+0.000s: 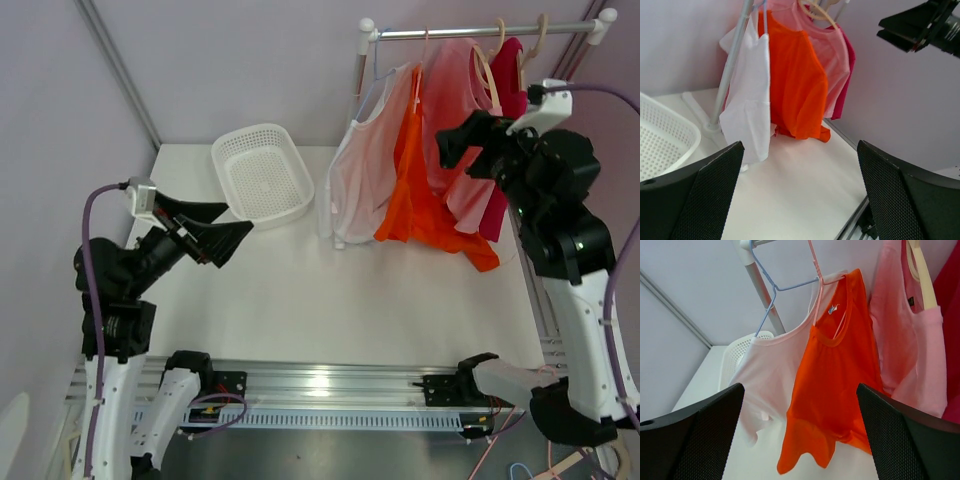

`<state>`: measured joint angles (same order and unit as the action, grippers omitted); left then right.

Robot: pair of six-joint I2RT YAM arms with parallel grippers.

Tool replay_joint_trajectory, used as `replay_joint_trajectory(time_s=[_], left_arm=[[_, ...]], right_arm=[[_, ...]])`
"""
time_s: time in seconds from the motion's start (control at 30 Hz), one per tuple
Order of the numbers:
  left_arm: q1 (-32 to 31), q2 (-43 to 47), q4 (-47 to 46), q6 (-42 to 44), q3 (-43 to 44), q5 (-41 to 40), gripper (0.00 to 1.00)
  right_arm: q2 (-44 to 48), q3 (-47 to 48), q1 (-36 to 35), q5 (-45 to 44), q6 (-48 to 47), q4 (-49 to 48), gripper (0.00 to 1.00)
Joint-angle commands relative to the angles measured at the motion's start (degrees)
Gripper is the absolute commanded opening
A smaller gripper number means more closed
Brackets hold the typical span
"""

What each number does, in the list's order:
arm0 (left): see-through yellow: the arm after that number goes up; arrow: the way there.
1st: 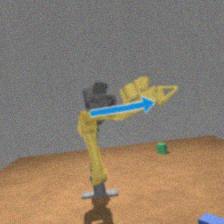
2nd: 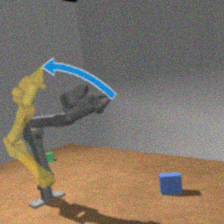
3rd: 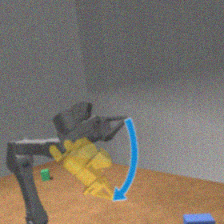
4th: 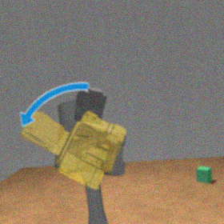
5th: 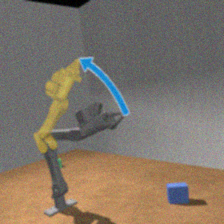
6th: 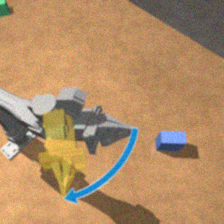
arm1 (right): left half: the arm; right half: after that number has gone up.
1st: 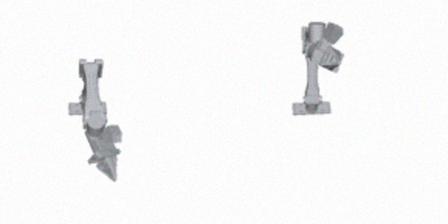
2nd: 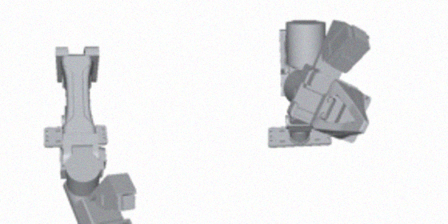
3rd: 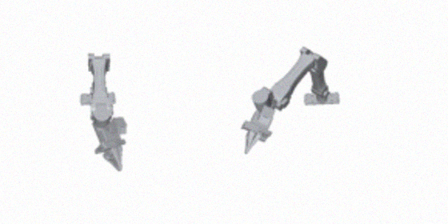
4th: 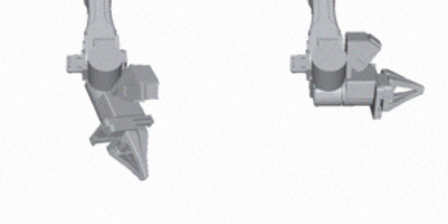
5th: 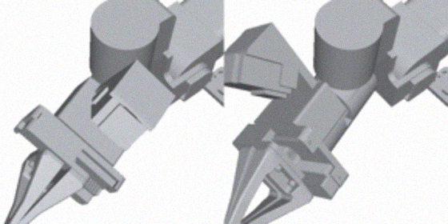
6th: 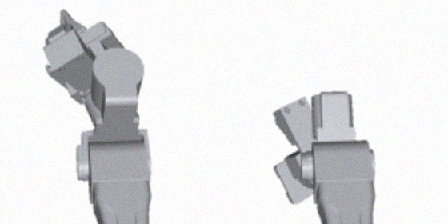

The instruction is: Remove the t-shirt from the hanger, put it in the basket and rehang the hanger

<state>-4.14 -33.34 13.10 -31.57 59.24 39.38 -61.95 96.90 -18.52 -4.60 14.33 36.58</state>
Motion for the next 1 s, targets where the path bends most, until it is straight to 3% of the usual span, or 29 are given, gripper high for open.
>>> replay_joint_trajectory(time_s=[0.0, 0.07, 0.23, 0.37, 0.47, 0.6, 0.77, 0.97], left_arm=[[-0.1, -5.1, -2.1, 3.6, -2.9, -1.6, 0.99], [0.2, -7.3, -0.1, 2.7, -2.3, -1.6, 1.0], [0.1, -9.6, 5.9, 6.1, 0.5, -4.8, 0.99], [0.1, -6.5, 4.2, 5.4, -1.3, -7.2, 0.99], [0.2, -4.7, 4.3, 6.1, -2.0, -8.7, 0.99], [0.1, -3.8, 5.4, 6.6, -1.9, -10.3, 0.99], [0.1, -3.4, 5.0, 6.6, -2.4, -10.1, 1.0], [0.1, -3.1, 5.0, 6.8, -2.6, -9.9, 1.0]], right_arm=[[-7.4, 4.5, 0.0, -0.5, -3.3, -0.6, 0.99], [-11.1, 6.2, 0.0, 3.3, -4.3, -3.0, 0.99], [-25.9, 17.4, -0.9, -1.4, -2.4, -2.7, 0.99], [-30.8, 20.6, -2.7, -10.7, -3.7, -7.5, 0.86], [-36.2, 27.3, -3.0, -16.7, -3.4, -5.5, 0.75], [-41.2, 34.3, -3.4, -22.1, -5.1, -3.7, 0.74], [-43.2, 34.8, -4.0, -24.1, -9.0, -8.7, 0.73], [-51.3, 44.3, -4.0, -24.1, -10.7, -5.6, 0.7]])
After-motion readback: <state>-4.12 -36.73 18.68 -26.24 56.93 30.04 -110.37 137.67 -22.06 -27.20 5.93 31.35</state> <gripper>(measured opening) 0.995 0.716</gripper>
